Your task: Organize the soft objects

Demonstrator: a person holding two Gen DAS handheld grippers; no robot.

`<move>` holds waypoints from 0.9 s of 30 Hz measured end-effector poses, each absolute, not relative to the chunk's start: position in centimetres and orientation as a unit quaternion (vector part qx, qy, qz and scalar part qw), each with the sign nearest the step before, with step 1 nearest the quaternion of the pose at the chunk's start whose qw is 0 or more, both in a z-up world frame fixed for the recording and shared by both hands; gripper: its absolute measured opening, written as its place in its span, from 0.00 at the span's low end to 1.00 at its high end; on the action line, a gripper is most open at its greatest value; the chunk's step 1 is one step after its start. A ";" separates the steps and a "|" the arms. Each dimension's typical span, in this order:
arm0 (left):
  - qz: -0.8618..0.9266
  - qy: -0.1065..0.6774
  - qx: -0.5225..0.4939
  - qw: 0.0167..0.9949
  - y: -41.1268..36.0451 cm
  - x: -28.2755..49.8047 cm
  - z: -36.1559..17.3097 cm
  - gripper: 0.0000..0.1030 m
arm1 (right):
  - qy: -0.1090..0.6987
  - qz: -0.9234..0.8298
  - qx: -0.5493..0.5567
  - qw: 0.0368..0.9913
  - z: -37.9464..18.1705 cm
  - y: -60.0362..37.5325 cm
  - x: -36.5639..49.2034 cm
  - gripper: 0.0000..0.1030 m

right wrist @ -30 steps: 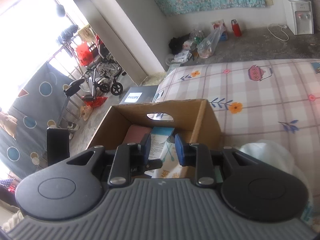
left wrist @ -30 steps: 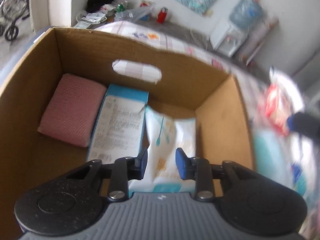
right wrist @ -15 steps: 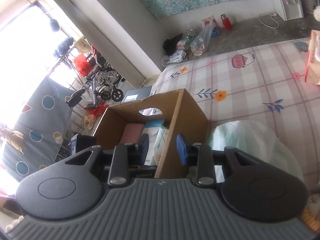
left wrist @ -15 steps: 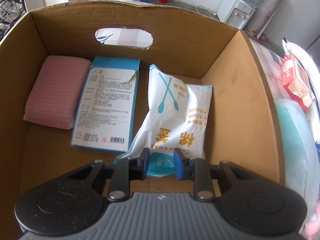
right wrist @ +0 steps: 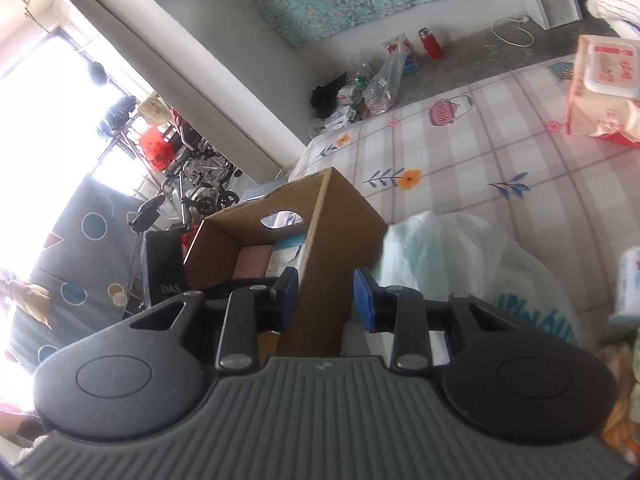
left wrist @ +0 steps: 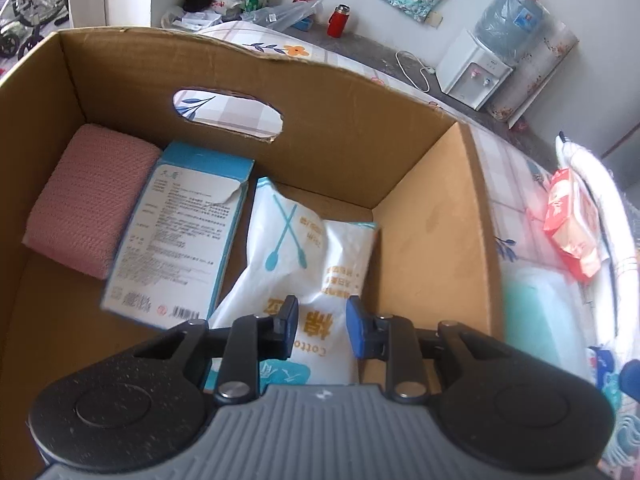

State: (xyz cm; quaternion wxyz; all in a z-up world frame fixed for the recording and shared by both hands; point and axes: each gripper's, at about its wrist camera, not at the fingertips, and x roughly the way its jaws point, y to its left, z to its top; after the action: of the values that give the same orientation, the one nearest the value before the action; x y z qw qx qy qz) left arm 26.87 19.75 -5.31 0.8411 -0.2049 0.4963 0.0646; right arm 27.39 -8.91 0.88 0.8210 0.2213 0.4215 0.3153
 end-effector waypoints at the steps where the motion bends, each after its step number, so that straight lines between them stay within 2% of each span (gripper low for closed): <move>1: 0.059 0.495 -0.205 0.842 19.9 26.3 -4.8 0.27 | 0.420 0.314 0.222 0.822 1.0 -9.3 27.2 0.29; 6: 0.062 0.524 -0.174 0.831 21.0 23.0 -3.6 0.30 | 0.409 0.308 0.222 0.830 1.2 -11.3 26.3 0.30; 11: 0.067 0.593 -0.183 0.781 21.8 23.4 -7.4 0.30 | 0.414 0.302 0.233 0.826 0.4 -12.1 26.3 0.30; 25: 0.069 0.533 -0.212 0.816 20.0 26.1 -7.2 0.31 | 0.422 0.278 0.253 0.825 -0.9 -14.1 25.3 0.31; 26: 0.071 0.534 -0.214 0.815 20.1 26.0 -7.2 0.34 | 0.422 0.278 0.253 0.825 -1.0 -14.2 25.2 0.31; 27: 0.073 0.533 -0.216 0.815 20.2 25.7 -7.0 0.42 | 0.422 0.277 0.252 0.826 -1.1 -14.3 25.0 0.31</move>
State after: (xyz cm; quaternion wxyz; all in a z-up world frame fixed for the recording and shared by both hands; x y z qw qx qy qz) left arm 25.73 20.16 -6.98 0.8146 -0.2164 0.5331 0.0729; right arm 25.02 -14.32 -1.12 0.8257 0.2524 0.4219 0.2766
